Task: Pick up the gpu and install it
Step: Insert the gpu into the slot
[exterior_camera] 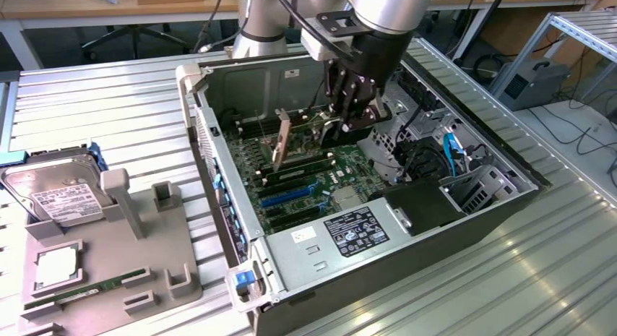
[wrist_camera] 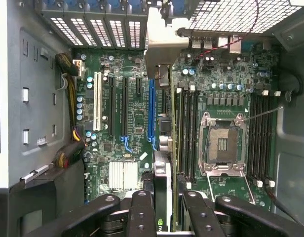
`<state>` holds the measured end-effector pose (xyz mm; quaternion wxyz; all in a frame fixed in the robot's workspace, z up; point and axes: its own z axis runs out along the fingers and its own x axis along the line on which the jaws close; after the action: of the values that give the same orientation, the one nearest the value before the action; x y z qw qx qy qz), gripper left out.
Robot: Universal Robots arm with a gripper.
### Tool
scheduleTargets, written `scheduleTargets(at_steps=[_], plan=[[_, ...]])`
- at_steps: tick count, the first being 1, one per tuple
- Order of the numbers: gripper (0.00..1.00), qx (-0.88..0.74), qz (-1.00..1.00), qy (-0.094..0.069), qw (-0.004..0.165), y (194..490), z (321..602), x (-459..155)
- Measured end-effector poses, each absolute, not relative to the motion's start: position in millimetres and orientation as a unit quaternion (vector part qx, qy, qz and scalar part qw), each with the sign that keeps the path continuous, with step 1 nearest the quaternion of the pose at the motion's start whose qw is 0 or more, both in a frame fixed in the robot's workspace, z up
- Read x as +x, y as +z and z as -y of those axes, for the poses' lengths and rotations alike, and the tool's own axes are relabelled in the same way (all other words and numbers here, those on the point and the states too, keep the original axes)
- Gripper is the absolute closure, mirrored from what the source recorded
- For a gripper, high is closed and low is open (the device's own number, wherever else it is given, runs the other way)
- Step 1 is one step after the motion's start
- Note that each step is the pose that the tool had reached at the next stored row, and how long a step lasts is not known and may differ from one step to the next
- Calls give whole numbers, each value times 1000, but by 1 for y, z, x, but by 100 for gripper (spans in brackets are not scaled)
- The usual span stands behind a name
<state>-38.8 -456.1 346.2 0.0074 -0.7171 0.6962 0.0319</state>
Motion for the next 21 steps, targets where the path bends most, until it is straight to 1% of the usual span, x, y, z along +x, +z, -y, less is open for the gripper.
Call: scheduleTargets(at_steps=[8,12,14,16,21], plan=[[73,-719,-694,32,7,330,456,-45],[73,-721,-692,32,7,297,456,-66],[73,-721,-692,32,7,292,456,-73],[73,-722,-691,32,7,273,457,-79],[73,-722,-691,32,7,272,462,-88]])
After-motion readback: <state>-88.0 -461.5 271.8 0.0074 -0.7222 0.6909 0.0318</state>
